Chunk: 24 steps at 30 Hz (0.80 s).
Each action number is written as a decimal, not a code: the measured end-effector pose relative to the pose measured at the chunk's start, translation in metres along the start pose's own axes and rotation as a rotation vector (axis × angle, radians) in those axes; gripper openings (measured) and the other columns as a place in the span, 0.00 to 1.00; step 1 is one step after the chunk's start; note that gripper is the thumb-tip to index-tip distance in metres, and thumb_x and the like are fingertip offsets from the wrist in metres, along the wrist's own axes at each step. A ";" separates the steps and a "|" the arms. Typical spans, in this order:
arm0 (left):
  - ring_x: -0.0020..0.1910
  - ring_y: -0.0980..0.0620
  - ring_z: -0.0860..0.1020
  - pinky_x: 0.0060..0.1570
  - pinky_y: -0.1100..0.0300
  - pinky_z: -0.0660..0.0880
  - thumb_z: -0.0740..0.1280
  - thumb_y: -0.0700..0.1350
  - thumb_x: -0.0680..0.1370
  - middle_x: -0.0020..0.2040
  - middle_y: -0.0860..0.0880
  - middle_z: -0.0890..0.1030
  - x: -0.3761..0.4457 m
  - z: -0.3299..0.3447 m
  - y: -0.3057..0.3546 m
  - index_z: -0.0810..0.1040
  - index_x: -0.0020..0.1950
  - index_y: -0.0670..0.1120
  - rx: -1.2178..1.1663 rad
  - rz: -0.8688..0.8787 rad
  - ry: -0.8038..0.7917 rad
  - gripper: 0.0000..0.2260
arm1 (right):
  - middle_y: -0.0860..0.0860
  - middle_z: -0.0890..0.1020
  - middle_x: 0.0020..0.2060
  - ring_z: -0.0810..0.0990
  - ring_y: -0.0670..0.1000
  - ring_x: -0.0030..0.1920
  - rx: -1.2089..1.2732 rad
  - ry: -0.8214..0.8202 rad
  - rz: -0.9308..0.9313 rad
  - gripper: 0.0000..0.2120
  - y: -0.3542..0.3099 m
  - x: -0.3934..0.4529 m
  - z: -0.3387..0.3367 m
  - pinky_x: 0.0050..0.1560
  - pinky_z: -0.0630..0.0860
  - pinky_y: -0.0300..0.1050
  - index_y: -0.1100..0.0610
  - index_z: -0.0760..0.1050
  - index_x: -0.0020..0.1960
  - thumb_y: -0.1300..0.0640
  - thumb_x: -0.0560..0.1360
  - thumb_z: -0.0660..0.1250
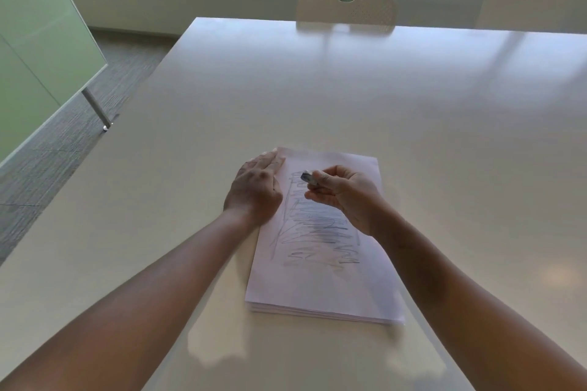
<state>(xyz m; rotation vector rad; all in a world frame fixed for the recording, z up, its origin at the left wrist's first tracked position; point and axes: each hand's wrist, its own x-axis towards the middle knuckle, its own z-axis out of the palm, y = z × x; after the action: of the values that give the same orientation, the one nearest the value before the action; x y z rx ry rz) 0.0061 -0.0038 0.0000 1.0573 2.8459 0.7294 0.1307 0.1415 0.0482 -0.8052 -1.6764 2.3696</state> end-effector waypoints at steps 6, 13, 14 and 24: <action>0.82 0.56 0.52 0.80 0.58 0.44 0.51 0.42 0.79 0.84 0.52 0.57 0.003 0.000 -0.001 0.59 0.84 0.48 0.052 0.038 -0.074 0.30 | 0.55 0.86 0.41 0.85 0.48 0.41 -0.507 0.125 -0.170 0.07 0.009 0.015 0.000 0.43 0.80 0.40 0.58 0.79 0.44 0.55 0.75 0.74; 0.82 0.56 0.52 0.80 0.57 0.43 0.47 0.45 0.74 0.84 0.53 0.57 0.006 0.001 -0.003 0.58 0.84 0.49 0.070 0.040 -0.099 0.35 | 0.47 0.84 0.39 0.79 0.44 0.34 -0.792 0.165 -0.372 0.07 0.014 0.037 0.006 0.36 0.77 0.39 0.54 0.80 0.40 0.53 0.73 0.75; 0.82 0.56 0.52 0.80 0.57 0.43 0.47 0.45 0.74 0.84 0.53 0.57 0.006 0.002 -0.004 0.59 0.84 0.49 0.071 0.041 -0.101 0.35 | 0.47 0.84 0.38 0.80 0.45 0.34 -0.832 0.172 -0.408 0.06 0.015 0.040 0.008 0.38 0.78 0.40 0.54 0.80 0.41 0.53 0.74 0.74; 0.81 0.54 0.54 0.79 0.55 0.44 0.48 0.45 0.72 0.82 0.53 0.61 0.010 0.003 -0.005 0.60 0.83 0.51 0.110 0.044 -0.117 0.36 | 0.54 0.84 0.41 0.82 0.53 0.38 -1.085 0.043 -0.803 0.04 0.018 0.060 0.003 0.41 0.80 0.47 0.59 0.85 0.48 0.62 0.76 0.71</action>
<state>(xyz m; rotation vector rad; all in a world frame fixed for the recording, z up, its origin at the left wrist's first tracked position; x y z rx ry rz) -0.0043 0.0007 -0.0034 1.1391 2.7989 0.5003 0.0816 0.1565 0.0119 -0.1379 -2.5613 0.8422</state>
